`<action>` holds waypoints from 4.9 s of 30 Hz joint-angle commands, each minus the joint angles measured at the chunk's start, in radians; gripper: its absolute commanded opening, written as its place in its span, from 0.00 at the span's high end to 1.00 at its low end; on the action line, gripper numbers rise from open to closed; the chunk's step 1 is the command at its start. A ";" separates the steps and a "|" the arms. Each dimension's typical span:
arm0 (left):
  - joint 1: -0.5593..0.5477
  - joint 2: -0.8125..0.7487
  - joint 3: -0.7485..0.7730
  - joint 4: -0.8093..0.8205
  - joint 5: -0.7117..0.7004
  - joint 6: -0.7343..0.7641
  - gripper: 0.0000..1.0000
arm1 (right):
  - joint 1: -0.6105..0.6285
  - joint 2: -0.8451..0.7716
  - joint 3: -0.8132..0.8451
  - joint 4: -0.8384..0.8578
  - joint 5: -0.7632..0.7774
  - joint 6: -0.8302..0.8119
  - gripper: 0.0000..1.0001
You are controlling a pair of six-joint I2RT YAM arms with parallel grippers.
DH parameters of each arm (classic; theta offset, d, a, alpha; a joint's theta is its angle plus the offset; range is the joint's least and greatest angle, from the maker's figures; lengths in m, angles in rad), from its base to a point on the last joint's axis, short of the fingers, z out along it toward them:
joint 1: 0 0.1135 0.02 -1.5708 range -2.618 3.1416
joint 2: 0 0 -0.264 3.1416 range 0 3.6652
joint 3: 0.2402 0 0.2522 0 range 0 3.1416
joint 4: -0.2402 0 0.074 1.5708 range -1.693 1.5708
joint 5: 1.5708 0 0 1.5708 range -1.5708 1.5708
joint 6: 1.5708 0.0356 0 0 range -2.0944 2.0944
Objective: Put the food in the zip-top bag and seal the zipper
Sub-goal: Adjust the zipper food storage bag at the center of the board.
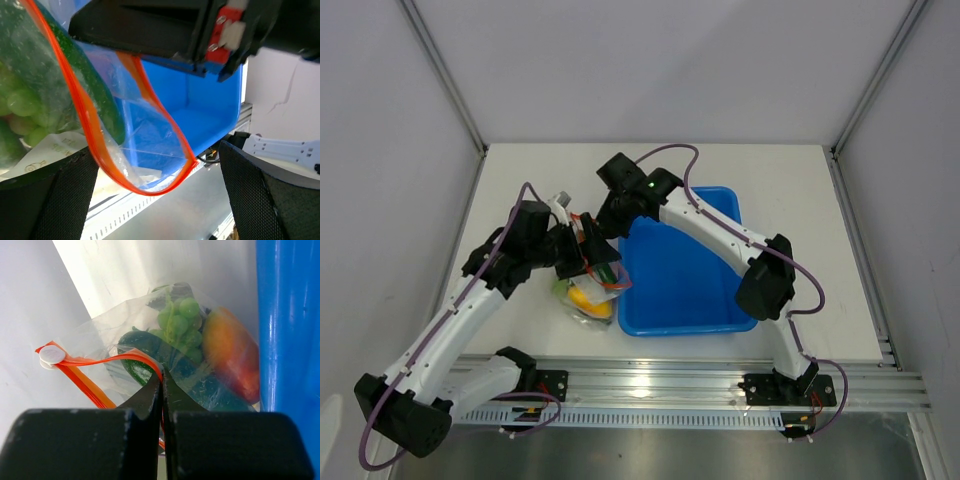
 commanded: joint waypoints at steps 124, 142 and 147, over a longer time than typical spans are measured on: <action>-0.147 -0.157 0.080 -0.252 -0.066 0.452 0.56 | 0.044 0.030 0.262 -0.209 -0.019 -0.744 1.00; -0.198 -0.033 0.207 -0.209 -0.274 0.349 0.00 | -0.015 0.021 0.282 -0.134 -0.173 -0.494 1.00; -0.299 0.022 0.232 -0.205 -0.366 0.295 0.01 | -0.015 0.027 0.280 -0.135 -0.164 -0.463 1.00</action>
